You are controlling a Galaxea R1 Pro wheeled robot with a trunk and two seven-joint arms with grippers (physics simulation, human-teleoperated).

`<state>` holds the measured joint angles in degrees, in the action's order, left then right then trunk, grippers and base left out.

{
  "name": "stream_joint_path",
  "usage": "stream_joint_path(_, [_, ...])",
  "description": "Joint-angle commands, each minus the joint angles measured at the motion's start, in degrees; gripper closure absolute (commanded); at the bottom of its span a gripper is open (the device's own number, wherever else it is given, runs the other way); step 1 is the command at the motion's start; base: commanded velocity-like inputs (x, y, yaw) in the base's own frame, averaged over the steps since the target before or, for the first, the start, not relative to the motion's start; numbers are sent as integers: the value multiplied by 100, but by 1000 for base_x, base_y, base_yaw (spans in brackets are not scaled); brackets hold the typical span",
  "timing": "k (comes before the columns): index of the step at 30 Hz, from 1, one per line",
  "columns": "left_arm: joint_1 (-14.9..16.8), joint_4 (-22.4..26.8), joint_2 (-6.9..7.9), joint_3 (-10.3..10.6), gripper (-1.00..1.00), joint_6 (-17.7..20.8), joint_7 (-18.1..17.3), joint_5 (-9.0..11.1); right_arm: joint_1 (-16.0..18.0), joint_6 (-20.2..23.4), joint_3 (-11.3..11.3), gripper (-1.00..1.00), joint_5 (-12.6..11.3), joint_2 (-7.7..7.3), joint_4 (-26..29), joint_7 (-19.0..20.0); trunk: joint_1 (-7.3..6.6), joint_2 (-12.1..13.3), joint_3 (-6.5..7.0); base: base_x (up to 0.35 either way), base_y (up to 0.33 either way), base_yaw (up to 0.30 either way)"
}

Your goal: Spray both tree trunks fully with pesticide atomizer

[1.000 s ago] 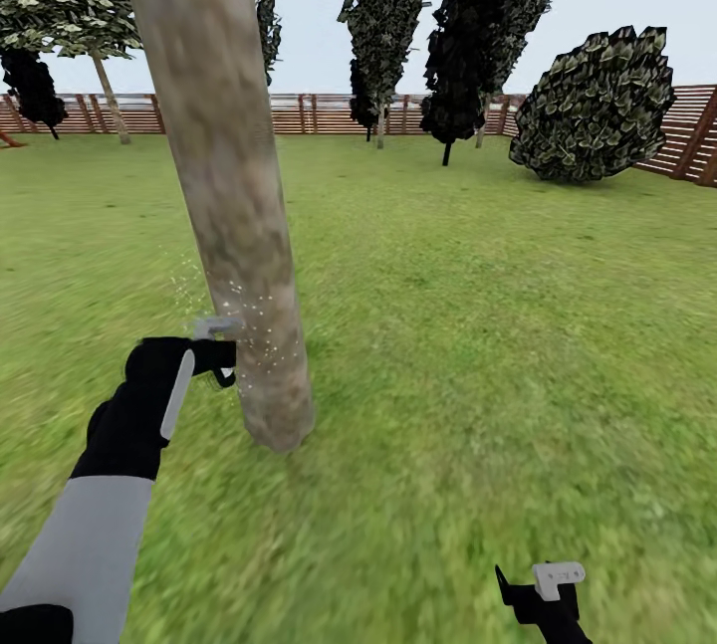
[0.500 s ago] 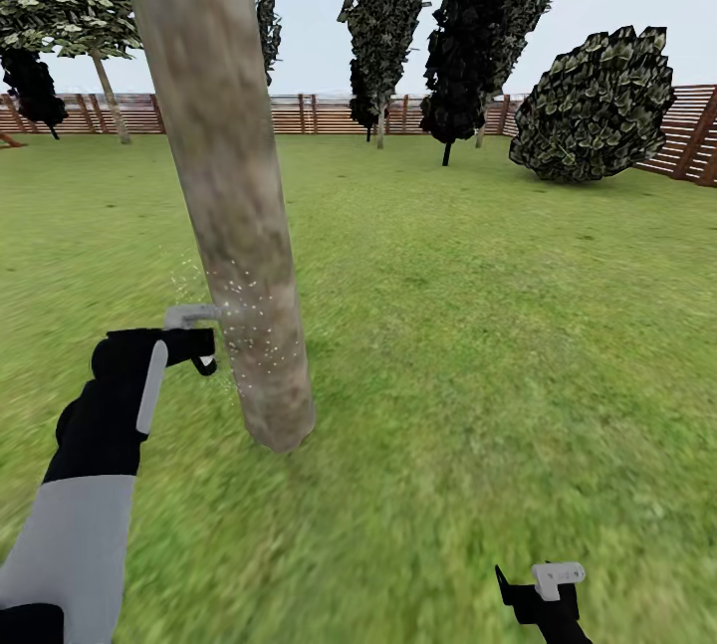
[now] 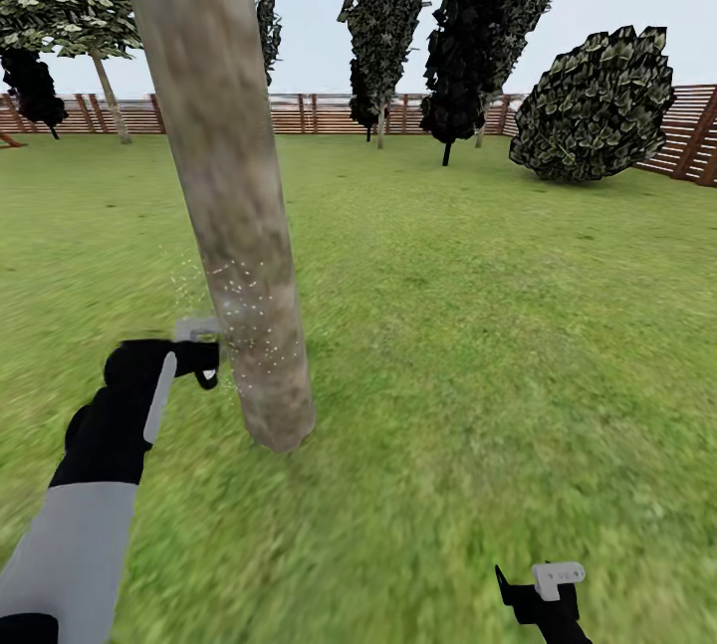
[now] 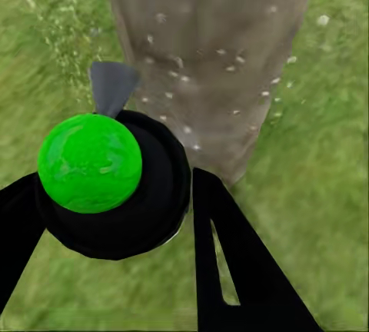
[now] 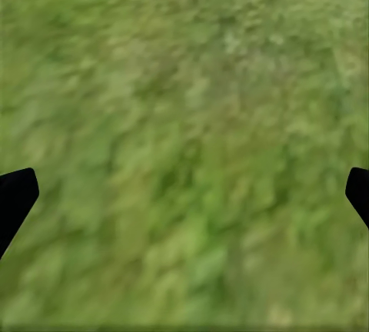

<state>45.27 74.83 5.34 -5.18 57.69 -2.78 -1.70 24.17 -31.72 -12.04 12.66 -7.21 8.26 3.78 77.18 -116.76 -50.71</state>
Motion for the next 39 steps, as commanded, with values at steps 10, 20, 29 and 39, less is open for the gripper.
stream_joint_path(10, [-694, -2750, -219, -13, 100, -2611, 74, -5, 0, -1, 1, -100, 0, 50, 0, 0, -1, 0, 1, 0, 0, 0])
stream_joint_path(20, [-695, -4527, -541, -56, 100, -4671, 1209, 61, 0, 0, 0, -100, 7, 70, 0, -9, -1, 0, 1, 0, 0, 0])
stream_joint_path(29, [-695, -4869, -541, -76, 100, -4819, 1273, 55, 0, -1, 1, -100, 17, 62, 0, -26, -1, 0, 1, 7, -6, 0])
stream_joint_path(39, [-695, -4875, -703, -82, 100, -4812, 1296, 58, 0, -1, 2, -100, 17, 62, 0, -33, -1, 0, 1, 87, -240, 0])
